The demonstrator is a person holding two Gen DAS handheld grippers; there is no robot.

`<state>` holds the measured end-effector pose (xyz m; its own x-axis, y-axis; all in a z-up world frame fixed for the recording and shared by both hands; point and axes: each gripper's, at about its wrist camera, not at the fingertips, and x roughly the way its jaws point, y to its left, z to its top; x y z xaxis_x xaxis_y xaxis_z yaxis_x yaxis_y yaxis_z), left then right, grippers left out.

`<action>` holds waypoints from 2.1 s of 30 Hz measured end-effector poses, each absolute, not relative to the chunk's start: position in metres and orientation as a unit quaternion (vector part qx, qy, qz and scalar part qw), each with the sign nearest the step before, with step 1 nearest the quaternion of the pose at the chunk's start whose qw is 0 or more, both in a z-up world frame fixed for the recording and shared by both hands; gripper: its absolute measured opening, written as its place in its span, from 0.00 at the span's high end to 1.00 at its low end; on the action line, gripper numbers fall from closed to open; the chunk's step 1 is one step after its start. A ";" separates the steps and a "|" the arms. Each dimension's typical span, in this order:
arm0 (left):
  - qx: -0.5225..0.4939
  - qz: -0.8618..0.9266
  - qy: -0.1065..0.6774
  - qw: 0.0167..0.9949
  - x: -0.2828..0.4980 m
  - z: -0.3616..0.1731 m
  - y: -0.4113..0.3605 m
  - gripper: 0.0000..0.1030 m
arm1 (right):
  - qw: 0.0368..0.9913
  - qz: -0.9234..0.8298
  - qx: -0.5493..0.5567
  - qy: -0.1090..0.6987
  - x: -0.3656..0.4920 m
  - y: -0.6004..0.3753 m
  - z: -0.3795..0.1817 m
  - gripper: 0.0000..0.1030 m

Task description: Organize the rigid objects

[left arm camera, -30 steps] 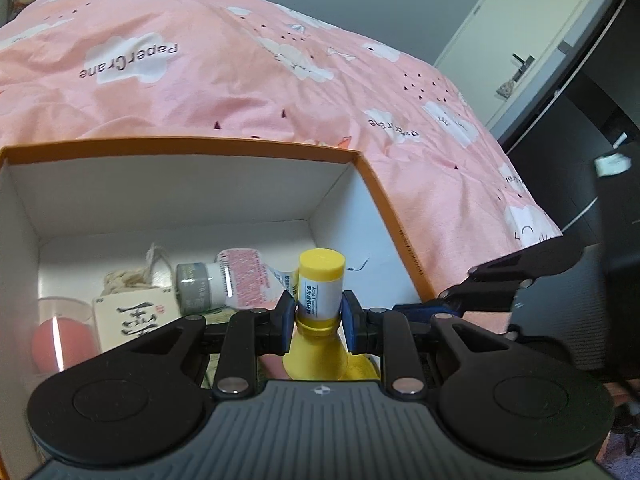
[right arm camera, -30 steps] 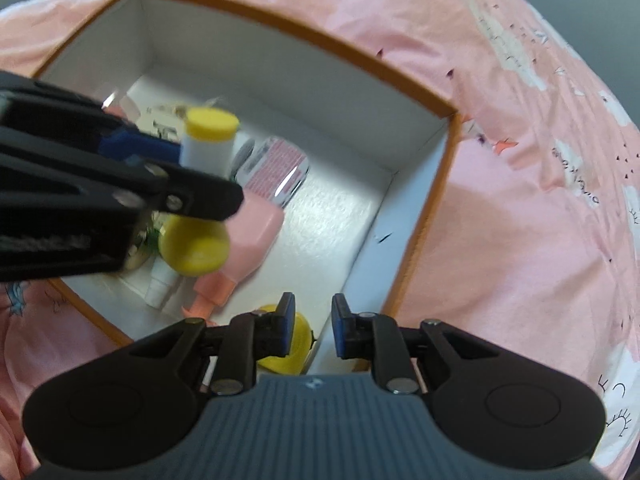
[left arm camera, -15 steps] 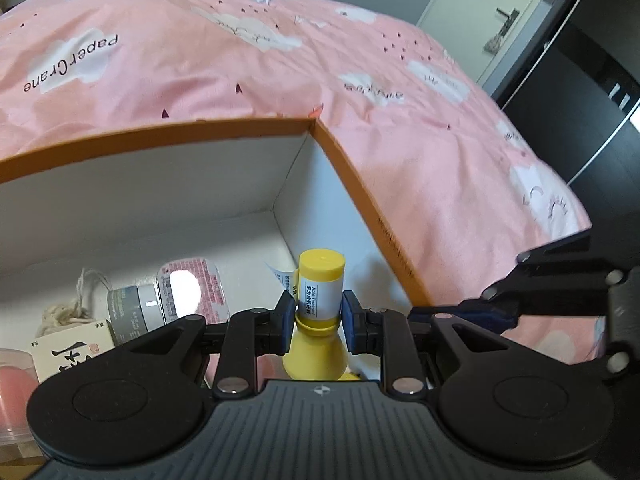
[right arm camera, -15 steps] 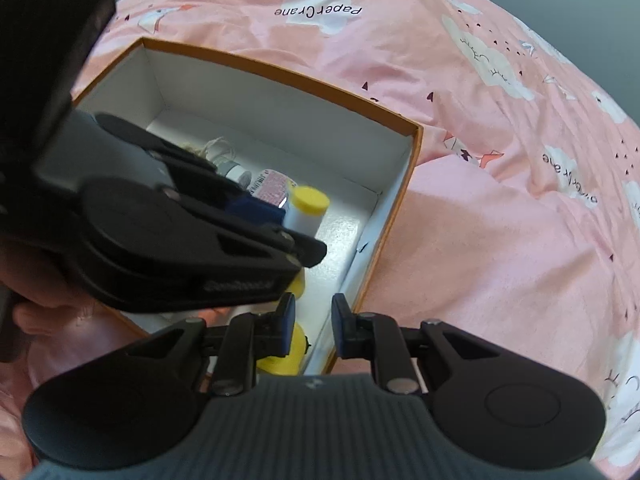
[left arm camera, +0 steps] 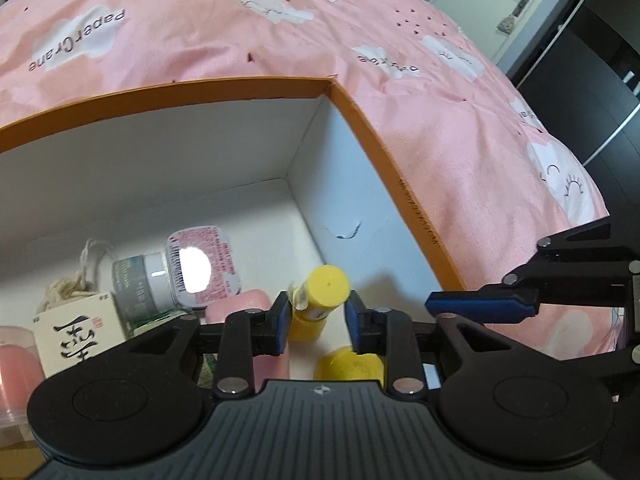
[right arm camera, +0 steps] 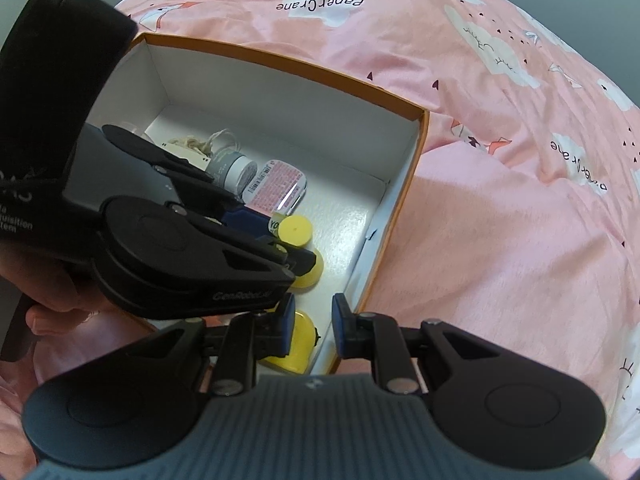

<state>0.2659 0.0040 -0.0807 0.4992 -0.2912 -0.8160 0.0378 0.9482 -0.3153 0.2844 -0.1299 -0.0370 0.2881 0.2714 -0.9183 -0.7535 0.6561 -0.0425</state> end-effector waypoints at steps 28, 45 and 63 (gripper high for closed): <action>-0.037 0.006 0.307 0.951 0.108 0.029 0.038 0.45 | 0.807 0.347 -0.163 0.450 0.215 -0.134 0.015 0.43; -0.025 0.094 0.233 0.968 0.030 0.028 0.020 0.34 | 0.908 0.242 -0.076 0.333 0.112 -0.146 0.031 0.32; -0.072 0.114 0.311 0.941 0.031 -0.006 0.035 0.20 | 0.903 0.205 -0.071 0.371 0.107 -0.146 0.000 0.28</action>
<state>0.0313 0.0350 -0.0058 0.7799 0.1695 -0.6025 -0.2598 0.9635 -0.0653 0.1065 -0.1459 0.0000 0.6412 0.3184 -0.6982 -0.4230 0.9058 0.0246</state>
